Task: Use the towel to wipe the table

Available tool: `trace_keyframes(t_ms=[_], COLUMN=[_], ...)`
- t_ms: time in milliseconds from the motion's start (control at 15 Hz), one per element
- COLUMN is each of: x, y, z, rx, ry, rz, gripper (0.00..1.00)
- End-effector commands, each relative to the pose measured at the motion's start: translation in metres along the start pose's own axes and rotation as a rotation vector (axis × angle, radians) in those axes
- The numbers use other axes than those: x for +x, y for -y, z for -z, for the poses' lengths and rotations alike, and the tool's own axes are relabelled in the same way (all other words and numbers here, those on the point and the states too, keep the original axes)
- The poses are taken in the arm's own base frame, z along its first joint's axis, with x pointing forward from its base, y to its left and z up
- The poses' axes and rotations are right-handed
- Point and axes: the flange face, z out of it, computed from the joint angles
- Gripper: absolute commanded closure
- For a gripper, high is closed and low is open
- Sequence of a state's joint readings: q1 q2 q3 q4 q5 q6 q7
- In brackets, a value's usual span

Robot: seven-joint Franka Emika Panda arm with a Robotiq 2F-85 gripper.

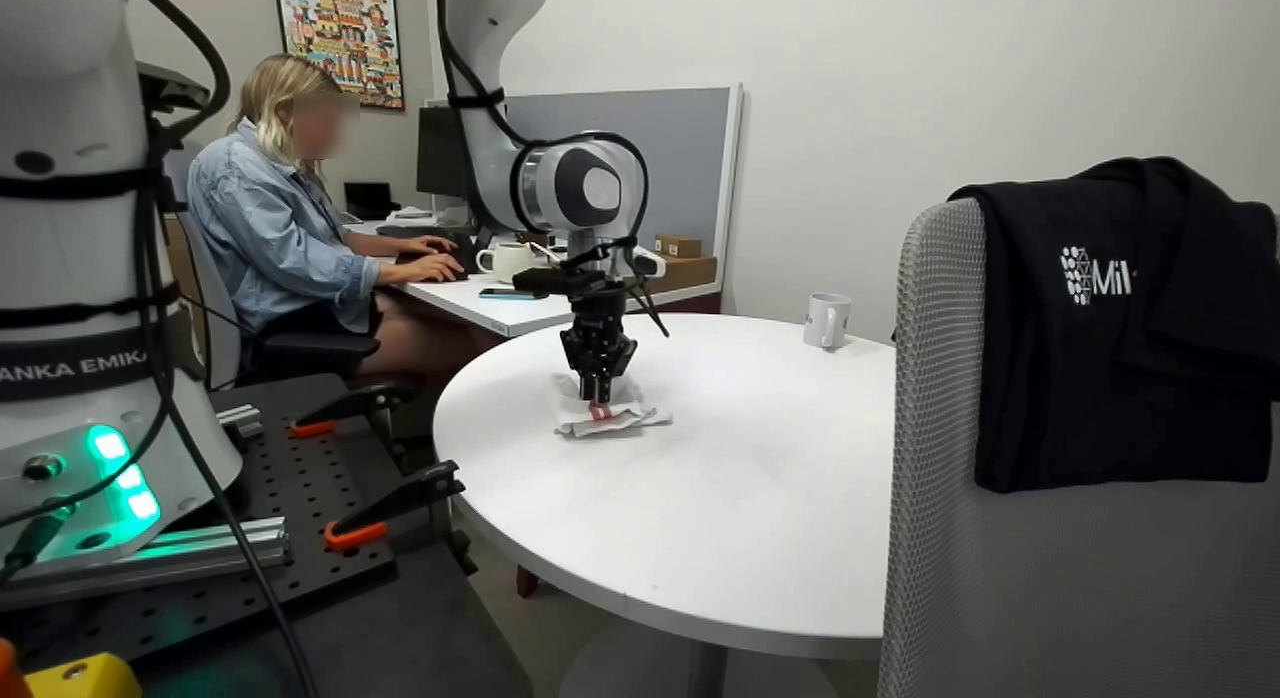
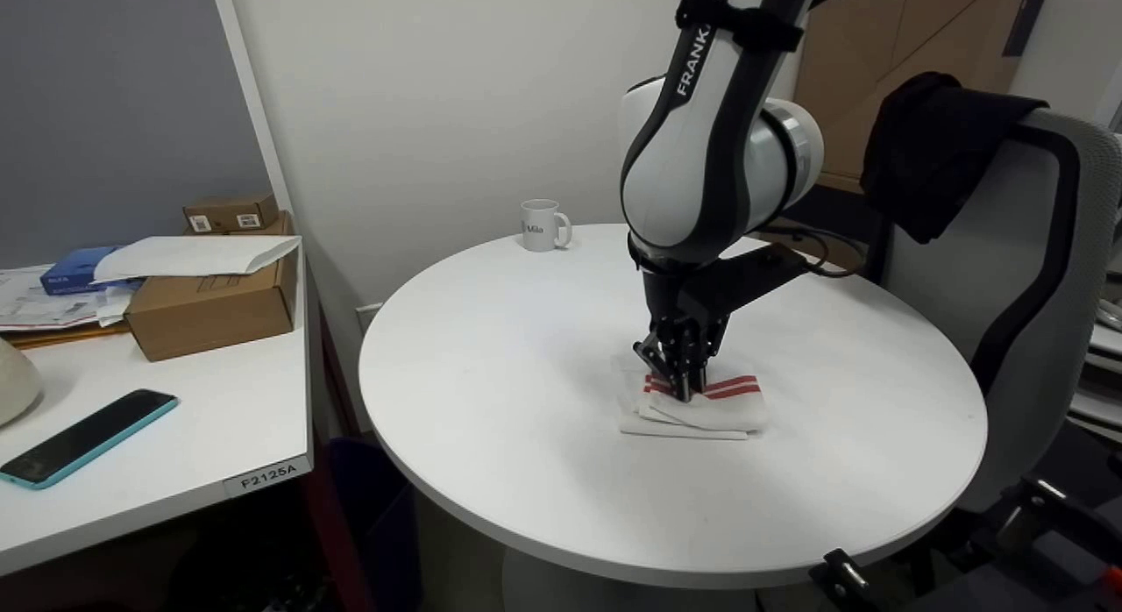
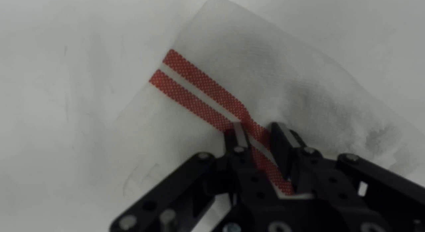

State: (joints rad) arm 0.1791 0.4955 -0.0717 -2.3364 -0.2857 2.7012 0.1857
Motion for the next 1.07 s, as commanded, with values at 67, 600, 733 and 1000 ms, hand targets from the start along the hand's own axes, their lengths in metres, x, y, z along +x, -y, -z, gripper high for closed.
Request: trace_keyframes(t_ms=[67, 600, 733, 1000], x=[0.002, 0.032, 0.051, 0.082], y=[0.002, -0.002, -0.004, -0.015], z=[-0.009, -0.005, -0.006, -0.01], rx=[-0.01, -0.004, -0.001, -0.004], ry=[-0.016, -0.031, -0.046, -0.074], rz=[0.009, -0.003, -0.011, -0.032], gripper=[0.99, 0.96, 0.96, 0.96])
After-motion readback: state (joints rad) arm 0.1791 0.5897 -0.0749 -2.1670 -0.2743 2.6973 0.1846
